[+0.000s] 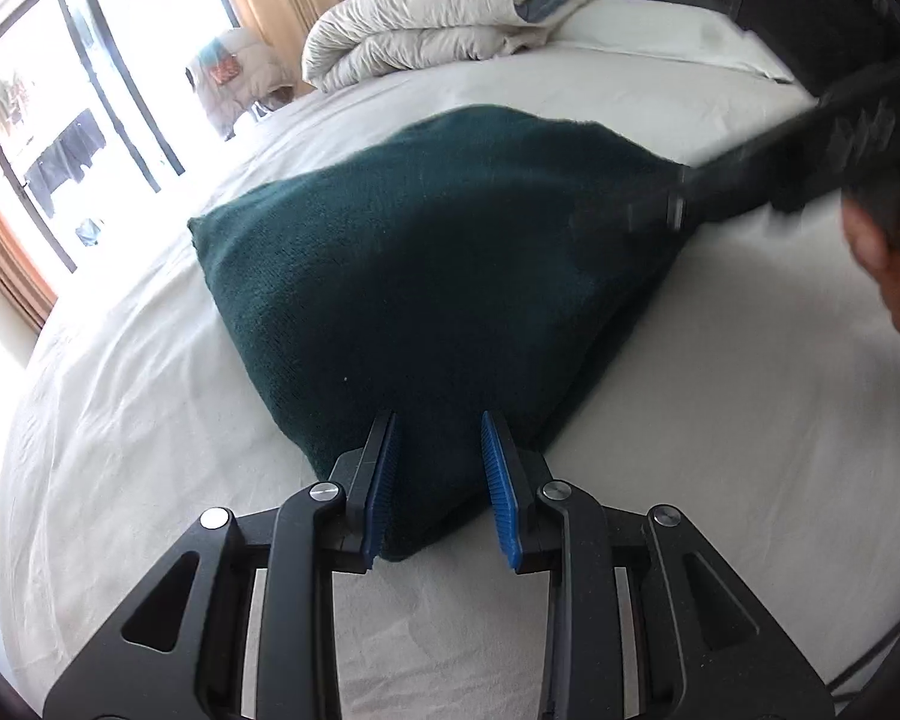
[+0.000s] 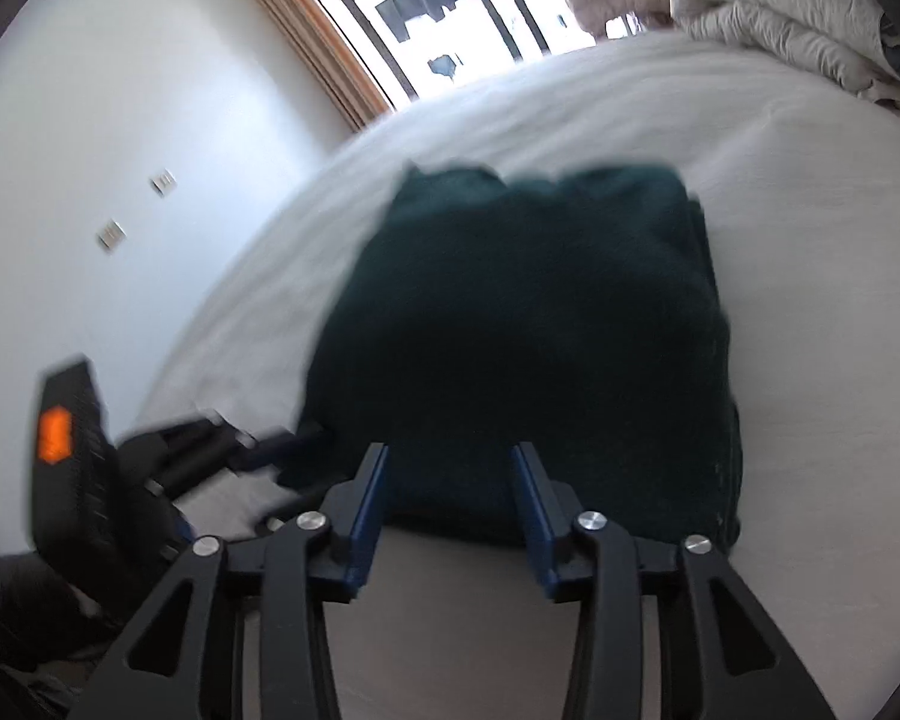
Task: Fold small clothes
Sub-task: 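Open both grippers and release the dark green sweater bundle onto the bed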
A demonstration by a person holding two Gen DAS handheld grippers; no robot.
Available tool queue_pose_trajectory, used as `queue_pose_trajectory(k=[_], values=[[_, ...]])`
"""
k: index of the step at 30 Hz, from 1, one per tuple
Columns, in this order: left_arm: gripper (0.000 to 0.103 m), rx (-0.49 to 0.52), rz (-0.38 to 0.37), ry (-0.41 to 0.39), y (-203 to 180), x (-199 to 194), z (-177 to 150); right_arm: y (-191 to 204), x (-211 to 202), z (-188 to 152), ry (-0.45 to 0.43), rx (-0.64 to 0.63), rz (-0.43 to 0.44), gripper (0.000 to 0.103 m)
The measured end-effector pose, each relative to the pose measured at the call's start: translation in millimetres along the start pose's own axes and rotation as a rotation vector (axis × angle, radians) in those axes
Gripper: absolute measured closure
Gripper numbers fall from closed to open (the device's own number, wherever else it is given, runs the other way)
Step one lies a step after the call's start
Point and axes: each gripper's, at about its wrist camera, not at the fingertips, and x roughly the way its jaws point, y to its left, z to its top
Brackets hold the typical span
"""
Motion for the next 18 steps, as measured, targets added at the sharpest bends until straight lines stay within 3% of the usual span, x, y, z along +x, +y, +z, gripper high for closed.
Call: queue_pose_trajectory(k=[4,6,9,11,15,16,18], values=[[0.075,-0.011,-0.043,0.007,7.8,-5.1,-2.7,-19.5,-6.9,-14.1,-0.007,0.024,-0.036,0.074],[0.075,-0.072,-0.073,-0.014,20.4,-12.5,-1.2,-30.1,-21.0,-16.5,-0.028,0.054,-0.063,0.074],[0.075,-0.155,-0.052,-0.050,43.7,-17.8,6.0,-43.5,-47.0,-8.4,-0.093,0.091,-0.086,0.065],[0.075,-0.228,-0.056,-0.062,60.3,-17.6,13.1,-40.6,-58.3,1.5,-0.145,0.075,-0.086,0.052],[0.074,-0.282,-0.036,-0.114,77.9,-12.6,40.5,-20.3,-53.0,37.1,-0.164,-0.016,-0.026,0.050],[0.071,-0.274,-0.029,-0.128,78.0,-9.9,48.3,-14.7,-46.7,46.6,-0.163,-0.050,-0.012,0.048],[0.040,-0.265,-0.004,-0.144,76.8,-3.3,62.8,-11.1,-26.7,64.4,-0.142,-0.074,0.015,0.045]])
